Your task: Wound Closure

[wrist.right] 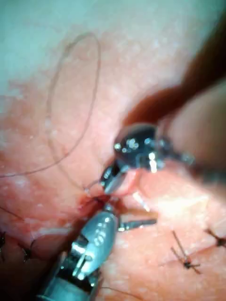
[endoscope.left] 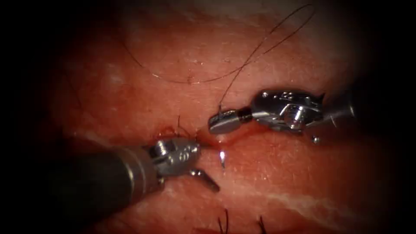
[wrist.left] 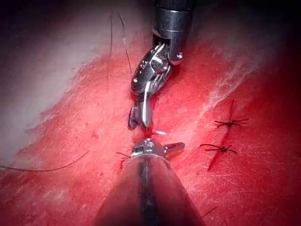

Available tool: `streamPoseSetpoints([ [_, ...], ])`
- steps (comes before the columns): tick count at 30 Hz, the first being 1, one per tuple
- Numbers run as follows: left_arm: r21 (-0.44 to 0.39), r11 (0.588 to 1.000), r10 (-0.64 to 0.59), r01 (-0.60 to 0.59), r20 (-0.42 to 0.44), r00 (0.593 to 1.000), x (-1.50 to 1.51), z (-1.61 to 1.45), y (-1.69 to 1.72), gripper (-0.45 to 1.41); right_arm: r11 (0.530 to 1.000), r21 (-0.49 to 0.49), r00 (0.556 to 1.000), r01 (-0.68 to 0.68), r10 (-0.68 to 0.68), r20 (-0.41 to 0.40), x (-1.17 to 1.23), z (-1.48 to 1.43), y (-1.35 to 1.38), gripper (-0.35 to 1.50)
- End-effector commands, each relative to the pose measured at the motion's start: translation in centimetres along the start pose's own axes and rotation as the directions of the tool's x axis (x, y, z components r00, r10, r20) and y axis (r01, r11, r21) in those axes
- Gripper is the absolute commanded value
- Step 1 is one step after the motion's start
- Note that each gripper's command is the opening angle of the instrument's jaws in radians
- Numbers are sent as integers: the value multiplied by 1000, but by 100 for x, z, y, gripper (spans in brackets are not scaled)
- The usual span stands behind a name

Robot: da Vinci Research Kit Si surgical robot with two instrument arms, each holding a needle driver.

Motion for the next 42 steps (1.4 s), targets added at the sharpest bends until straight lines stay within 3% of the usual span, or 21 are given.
streamPoseSetpoints([
  [1, 0, 999, 37, -37, -21, 999, -1, 9, 7, 66, 999, -41, 999, -22, 20, -51, -2, -4, 12, 94],
  [4, 5, 995, 96, -96, -45, 994, 0, 5, 16, 66, 998, -65, 998, 13, -16, -55, 2, -16, 23, 104],
  [9, 42, 979, 203, -201, -74, 976, -7, -7, 28, 61, 997, -71, 998, 34, -38, -50, 1, -37, 35, 104],
  [12, 110, 950, 301, -292, -70, 951, -10, -11, 27, 57, 995, -94, 997, 27, -34, -66, 2, -50, 41, 101],
  [20, 221, 873, 457, -434, -64, 887, -6, -2, 15, 54, 994, -101, 995, 47, -55, -82, 1, -49, 35, 101],
  [24, 291, 785, 582, -547, -44, 812, -5, 4, 5, 49, 994, -100, 994, 47, -56, -93, -1, -51, 37, 99],
  [29, 318, 641, 727, -699, 40, 685, -5, 10, -3, 15, 994, -100, 992, 54, -65, -107, -3, -50, 40, 99],
  [30, 318, 641, 727, -699, 40, 685, -5, 10, -3, 15, 994, -100, 992, 54, -65, -107, -3, -50, 40, 99],
  [31, 317, 606, 756, -729, 55, 653, -7, 12, -4, 2, 993, -100, 992, 56, -67, -106, -4, -50, 40, 99],
  [34, 313, 557, 794, -769, 71, 604, -8, 16, -6, -8, 993, -100, 992, 59, -69, -106, -7, -48, 40, 99],
  [35, 313, 557, 794, -769, 71, 604, -8, 16, -6, -8, 993, -100, 992, 59, -69, -106, -7, -48, 40, 99],
  [37, 310, 508, 826, -803, 90, 557, -8, 21, -9, -18, 993, -102, 992, 60, -71, -106, -8, -48, 42, 99],
  [40, 308, 478, 843, -823, 103, 528, -9, 25, -13, -17, 993, -102, 992, 60, -72, -108, -9, -48, 43, 99],
  [42, 310, 466, 847, -829, 115, 519, -13, 29, -19, -3, 993, -102, 991, 62, -74, -111, -11, -47, 43, 98],
])
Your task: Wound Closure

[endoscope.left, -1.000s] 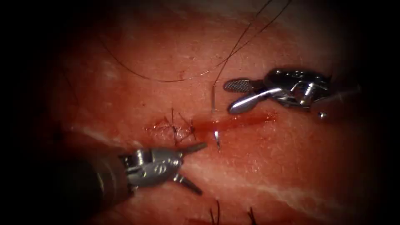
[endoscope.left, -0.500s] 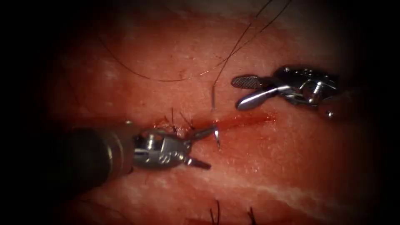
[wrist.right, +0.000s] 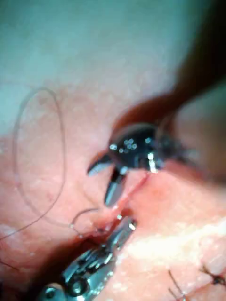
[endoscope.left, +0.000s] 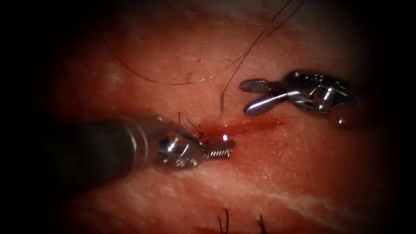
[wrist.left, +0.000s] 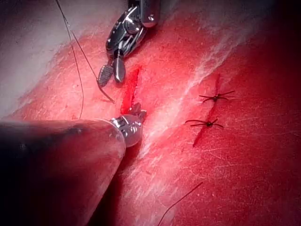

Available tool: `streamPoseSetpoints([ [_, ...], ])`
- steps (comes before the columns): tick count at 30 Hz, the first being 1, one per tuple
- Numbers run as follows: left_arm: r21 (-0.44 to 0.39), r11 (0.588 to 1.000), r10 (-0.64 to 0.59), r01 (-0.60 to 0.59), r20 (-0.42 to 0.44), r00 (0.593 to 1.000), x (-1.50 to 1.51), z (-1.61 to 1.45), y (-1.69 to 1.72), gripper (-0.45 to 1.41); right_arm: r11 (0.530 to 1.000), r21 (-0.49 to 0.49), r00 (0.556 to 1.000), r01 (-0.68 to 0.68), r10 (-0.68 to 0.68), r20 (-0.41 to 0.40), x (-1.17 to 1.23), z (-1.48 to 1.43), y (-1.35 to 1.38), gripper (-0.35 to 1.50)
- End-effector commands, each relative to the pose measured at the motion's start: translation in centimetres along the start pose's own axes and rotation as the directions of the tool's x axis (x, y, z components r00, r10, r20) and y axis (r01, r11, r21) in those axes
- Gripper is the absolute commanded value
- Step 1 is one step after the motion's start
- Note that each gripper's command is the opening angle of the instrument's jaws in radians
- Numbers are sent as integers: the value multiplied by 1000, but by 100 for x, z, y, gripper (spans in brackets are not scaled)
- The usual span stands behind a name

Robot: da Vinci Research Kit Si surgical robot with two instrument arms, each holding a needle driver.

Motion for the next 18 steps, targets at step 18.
streamPoseSetpoints([
  [18, 138, 990, 13, -30, 120, 993, 15, -1, 1, -45, 1000, 1, 1000, 5, -5, -6, -22, 10, -1, 96],
])
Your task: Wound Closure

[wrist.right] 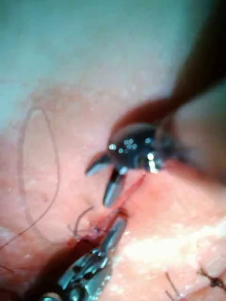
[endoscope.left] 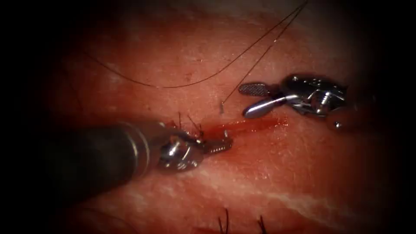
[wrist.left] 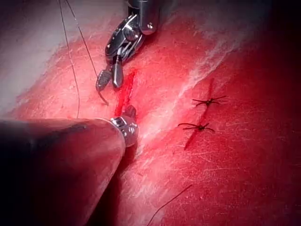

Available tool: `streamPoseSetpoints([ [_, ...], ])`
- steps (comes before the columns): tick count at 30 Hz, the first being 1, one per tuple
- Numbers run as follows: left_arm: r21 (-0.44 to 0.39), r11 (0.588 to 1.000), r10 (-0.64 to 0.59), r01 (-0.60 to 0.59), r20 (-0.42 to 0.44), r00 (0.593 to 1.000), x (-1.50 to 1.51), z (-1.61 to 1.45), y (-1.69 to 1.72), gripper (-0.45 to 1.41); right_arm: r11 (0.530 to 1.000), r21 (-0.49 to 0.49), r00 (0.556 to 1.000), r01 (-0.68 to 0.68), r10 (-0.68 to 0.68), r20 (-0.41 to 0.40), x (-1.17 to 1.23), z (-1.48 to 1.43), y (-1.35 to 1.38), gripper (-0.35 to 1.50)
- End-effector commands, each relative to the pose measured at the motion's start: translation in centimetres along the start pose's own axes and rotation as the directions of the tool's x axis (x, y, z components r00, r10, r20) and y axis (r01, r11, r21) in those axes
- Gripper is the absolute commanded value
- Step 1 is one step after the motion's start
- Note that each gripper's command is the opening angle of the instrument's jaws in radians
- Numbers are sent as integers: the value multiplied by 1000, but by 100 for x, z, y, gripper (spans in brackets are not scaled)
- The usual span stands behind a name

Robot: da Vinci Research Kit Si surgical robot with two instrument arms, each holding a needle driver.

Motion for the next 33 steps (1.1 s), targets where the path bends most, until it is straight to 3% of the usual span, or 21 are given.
streamPoseSetpoints([
  [1, -5, 1000, 2, -2, -7, 1000, 2, 7, 7, -45, 1000, 7, 1000, -3, 3, -1, -13, 7, -3, 96],
  [3, -6, 1000, 0, 0, -8, 1000, 1, 5, 8, -38, 1000, 7, 1000, -3, 3, -4, -13, 7, -3, 96],
  [4, -7, 1000, -1, 1, -9, 1000, 1, 3, 8, 19, 1000, 10, 1000, 19, -19, -16, -12, 8, -3, 96],
  [5, -8, 1000, -1, 1, -12, 1000, 1, 2, 7, 31, 1000, 16, 1000, 25, -24, -19, -11, 9, -4, 96],
  [7, -9, 1000, -1, 1, -17, 1000, 0, -2, 7, 29, 998, 15, 998, 64, -64, -23, -9, 11, -8, 99],
  [9, -12, 1000, 6, -6, -41, 999, 3, -14, 11, 16, 989, 31, 989, 144, -143, -43, 1, 19, -20, 104],
  [13, -28, 1000, -12, 11, -40, 999, 4, -21, 18, 14, 955, 14, 953, 296, -294, -74, 20, 32, -36, 91],
  [16, -30, 999, -16, 15, -38, 999, 3, -20, 20, 14, 942, 5, 939, 335, -334, -81, 25, 36, -38, 84],
  [21, -34, 999, -26, 25, -38, 999, 1, -19, 21, 2, 907, -34, 904, 421, -422, -74, 30, 43, -36, 49],
  [23, -34, 999, -26, 25, -38, 999, 1, -20, 21, 1, 899, -36, 896, 437, -439, -73, 29, 43, -35, 12],
  [26, -35, 999, -38, 36, -37, 999, 2, -21, 21, -4, 890, -35, 887, 455, -457, -69, 27, 43, -35, -22],
  [29, -35, 999, -38, 36, -37, 999, 1, -21, 21, -6, 876, -25, 875, 482, -482, -44, 24, 46, -38, -35],
  [33, -35, 999, -38, 36, -38, 999, 1, -21, 21, -11, 871, -13, 870, 492, -492, -40, 19, 50, -40, -35],
])
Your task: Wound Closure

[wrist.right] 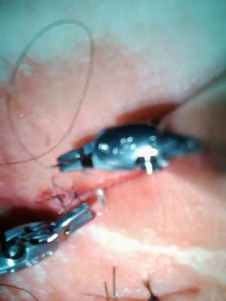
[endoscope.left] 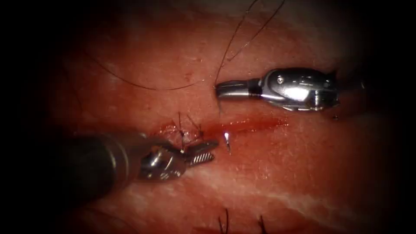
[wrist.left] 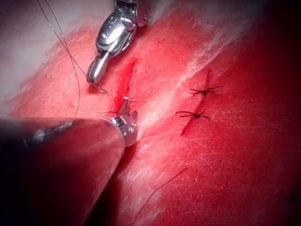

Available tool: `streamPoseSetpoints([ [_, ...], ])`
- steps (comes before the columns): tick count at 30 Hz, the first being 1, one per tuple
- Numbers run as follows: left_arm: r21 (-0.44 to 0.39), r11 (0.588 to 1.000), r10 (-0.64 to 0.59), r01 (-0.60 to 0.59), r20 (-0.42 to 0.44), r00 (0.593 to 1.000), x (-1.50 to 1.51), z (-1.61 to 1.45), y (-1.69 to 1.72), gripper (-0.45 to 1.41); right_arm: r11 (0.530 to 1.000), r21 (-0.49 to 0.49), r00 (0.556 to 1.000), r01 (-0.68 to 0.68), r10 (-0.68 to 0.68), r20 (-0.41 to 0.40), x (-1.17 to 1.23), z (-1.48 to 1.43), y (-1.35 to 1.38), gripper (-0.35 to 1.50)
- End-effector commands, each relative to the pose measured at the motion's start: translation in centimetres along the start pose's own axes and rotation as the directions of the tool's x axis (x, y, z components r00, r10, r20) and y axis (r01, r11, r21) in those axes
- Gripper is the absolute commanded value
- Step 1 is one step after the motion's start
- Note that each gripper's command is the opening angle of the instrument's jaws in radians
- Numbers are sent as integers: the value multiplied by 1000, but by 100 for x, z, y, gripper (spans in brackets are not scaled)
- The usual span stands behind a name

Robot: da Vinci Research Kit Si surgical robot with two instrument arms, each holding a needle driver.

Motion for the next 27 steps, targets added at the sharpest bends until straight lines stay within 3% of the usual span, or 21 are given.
streamPoseSetpoints([
  [1, -1, 1000, -2, 2, -3, 1000, 2, 8, 7, -14, 1000, 17, 1000, -3, 3, -2, -10, 7, -9, -35],
  [8, -2, 1000, -2, 2, -4, 1000, 0, 6, 6, -14, 1000, 22, 1000, -4, 4, 3, -9, 3, -10, -35],
  [11, -2, 1000, -2, 2, -5, 1000, -1, 6, 6, -11, 1000, 3, 1000, -4, 4, 15, -8, 3, -12, 76],
  [12, -3, 1000, -2, 2, -5, 1000, -1, 6, 6, -11, 1000, -2, 1000, 1, -1, 14, -7, 4, -13, 95],
  [14, -3, 1000, -2, 2, -5, 1000, -1, 5, 5, -9, 1000, -4, 1000, 7, -7, 15, -6, 5, -15, 111],
  [19, -4, 1000, -3, 3, -8, 1000, -2, 5, 5, -8, 1000, -11, 1000, 18, -17, 16, -2, 14, -18, 120],
  [23, -4, 1000, -3, 3, -9, 1000, -2, 4, 4, -8, 999, -24, 1000, 21, -21, 16, 0, 28, -16, 110],
  [24, -4, 1000, -3, 3, -9, 1000, -2, 4, 4, -8, 999, -25, 1000, 21, -21, 16, -1, 28, -15, 93],
  [25, -5, 1000, -3, 3, -10, 1000, -2, 3, 4, -8, 999, -25, 1000, 21, -21, 16, -1, 28, -15, 59],
  [27, -5, 1000, -3, 3, -10, 1000, -2, 3, 4, -8, 1000, -15, 1000, 22, -21, 12, -3, 25, -13, -35],
])
